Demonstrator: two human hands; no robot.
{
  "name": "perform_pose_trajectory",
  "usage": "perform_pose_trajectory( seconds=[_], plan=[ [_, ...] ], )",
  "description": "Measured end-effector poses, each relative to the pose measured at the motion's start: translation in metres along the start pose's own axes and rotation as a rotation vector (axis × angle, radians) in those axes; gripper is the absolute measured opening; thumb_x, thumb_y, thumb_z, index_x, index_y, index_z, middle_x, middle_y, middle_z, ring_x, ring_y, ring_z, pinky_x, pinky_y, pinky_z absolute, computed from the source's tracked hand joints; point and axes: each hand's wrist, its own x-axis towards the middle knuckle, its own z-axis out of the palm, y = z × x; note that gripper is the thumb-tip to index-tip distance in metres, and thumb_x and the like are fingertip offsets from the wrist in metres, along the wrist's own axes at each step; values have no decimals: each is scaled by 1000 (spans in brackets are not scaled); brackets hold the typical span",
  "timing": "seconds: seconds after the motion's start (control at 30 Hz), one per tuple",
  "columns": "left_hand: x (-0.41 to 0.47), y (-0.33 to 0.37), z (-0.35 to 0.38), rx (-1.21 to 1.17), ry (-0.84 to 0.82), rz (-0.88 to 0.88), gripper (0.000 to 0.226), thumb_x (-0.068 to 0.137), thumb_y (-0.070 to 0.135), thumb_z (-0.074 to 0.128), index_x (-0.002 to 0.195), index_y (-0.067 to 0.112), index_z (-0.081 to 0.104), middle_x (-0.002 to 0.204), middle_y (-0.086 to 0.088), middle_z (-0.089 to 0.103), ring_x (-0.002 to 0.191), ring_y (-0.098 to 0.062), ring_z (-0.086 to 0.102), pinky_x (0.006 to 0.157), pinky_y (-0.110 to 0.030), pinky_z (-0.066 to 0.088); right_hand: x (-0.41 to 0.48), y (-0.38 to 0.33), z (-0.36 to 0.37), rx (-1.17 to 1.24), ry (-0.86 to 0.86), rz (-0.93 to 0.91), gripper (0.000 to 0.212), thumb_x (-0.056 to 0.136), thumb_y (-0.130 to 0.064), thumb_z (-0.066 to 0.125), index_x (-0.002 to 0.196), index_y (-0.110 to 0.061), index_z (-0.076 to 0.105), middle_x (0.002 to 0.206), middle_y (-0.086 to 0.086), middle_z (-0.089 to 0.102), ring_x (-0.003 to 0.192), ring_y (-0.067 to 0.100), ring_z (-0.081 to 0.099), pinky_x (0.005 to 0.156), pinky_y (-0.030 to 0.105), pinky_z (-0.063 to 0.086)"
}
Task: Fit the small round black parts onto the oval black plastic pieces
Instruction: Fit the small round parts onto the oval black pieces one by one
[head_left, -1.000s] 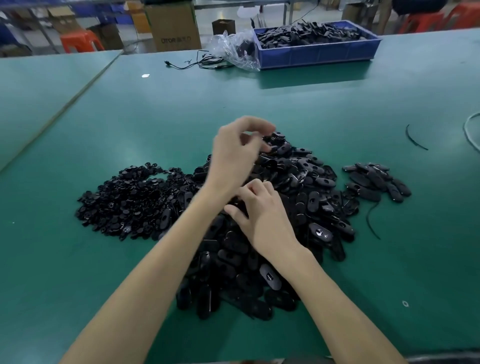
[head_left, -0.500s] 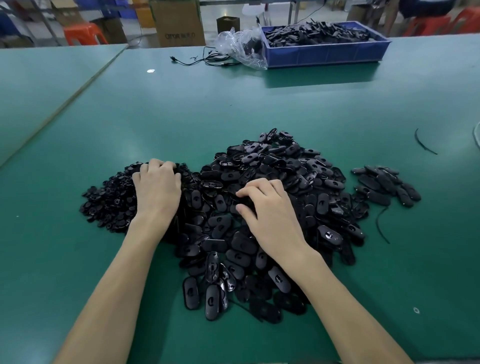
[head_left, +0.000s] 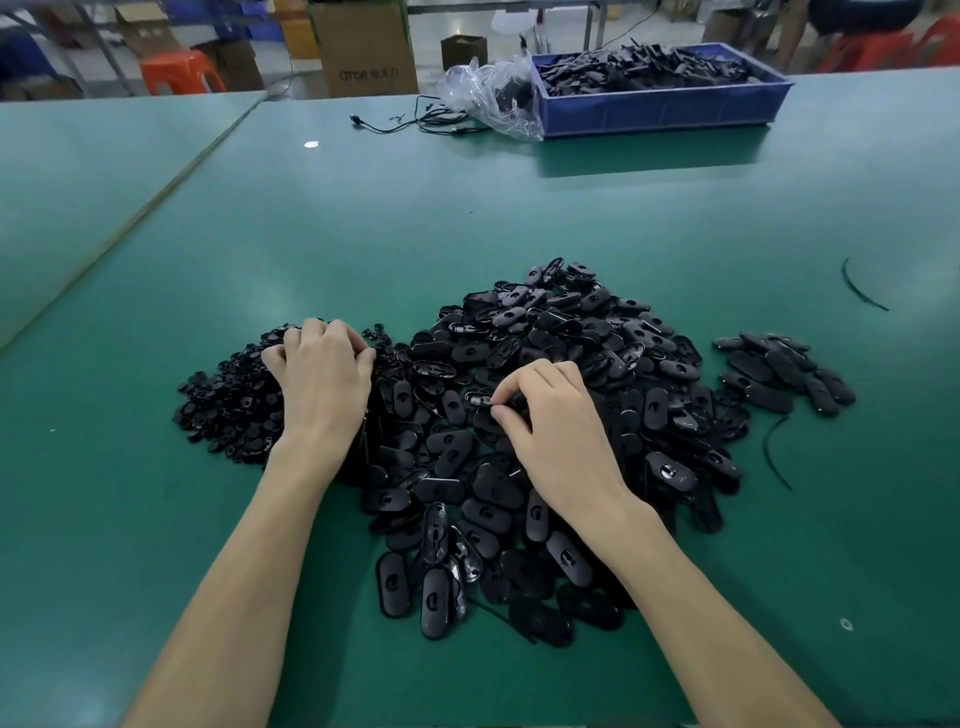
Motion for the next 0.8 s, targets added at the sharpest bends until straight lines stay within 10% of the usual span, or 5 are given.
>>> perform_pose_trajectory(
  seconds=[0.4,0.63,0.8],
  plan=[
    [-2,-2,-1,-87,115,19,12,105,21,57,101,12,62,98,-6,67,101,-28,53,94,-43,24,1,-1,-1,198,49,62,4,106,-13,58,103,-15,61,100,-10,60,102,5,44,89,8,36],
    [-16,33,-21,-1010,-133,15,3,101,10,63,103,12,63,91,1,76,77,-7,68,78,-26,58,2,-2,-1,402,191,132,18,105,-13,60,111,-29,56,98,-16,59,99,8,58,85,17,48],
    [-33,52,-13,-1140,-355,133,16,98,6,67,113,12,71,91,-5,75,74,-13,66,69,-26,55,4,-3,-6,567,262,210,17,102,-11,64,114,-24,65,95,-10,68,88,7,66,80,29,59]
  ],
)
